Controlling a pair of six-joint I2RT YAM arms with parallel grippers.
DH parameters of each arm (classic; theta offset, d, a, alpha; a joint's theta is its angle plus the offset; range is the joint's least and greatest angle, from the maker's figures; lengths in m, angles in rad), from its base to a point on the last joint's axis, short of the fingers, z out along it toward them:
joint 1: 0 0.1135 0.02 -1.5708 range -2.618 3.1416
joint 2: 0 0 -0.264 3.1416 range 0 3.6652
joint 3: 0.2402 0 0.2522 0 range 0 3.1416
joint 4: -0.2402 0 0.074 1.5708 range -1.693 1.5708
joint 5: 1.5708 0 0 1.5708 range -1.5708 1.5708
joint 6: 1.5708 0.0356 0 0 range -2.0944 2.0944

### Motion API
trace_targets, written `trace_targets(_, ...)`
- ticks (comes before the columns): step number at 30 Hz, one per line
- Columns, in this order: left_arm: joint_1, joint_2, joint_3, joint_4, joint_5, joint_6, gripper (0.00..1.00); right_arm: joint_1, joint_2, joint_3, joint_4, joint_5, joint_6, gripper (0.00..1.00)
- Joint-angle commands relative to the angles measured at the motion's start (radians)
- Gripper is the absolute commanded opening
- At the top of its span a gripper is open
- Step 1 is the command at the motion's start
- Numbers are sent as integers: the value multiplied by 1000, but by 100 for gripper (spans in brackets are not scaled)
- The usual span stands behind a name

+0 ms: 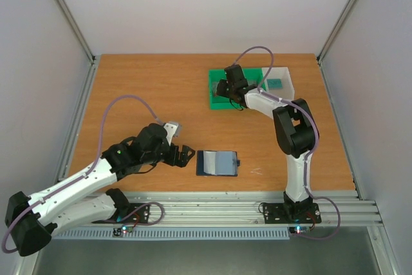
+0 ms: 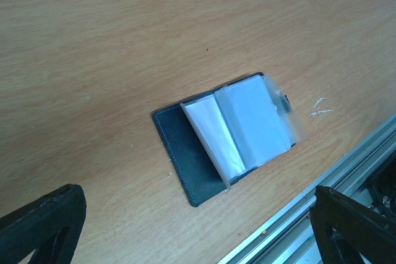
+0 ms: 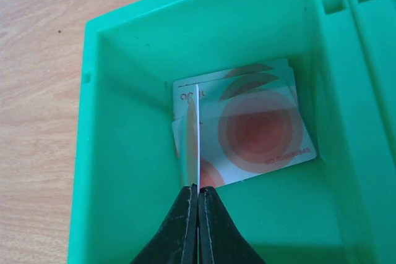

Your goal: Take the credit cards out of the card holder

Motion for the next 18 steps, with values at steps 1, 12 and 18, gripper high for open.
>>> trace_targets(1, 2, -5, -11, 26, -16, -2, 99, -10, 29, 36, 22, -10, 21, 2)
trace_targets(12, 2, -6, -2, 4, -25, 8, 99, -20, 98, 105, -43, 32, 28, 10)
trace_targets(18, 2, -13, 1, -12, -45, 12, 99, -22, 102, 140, -97, 45, 26, 16)
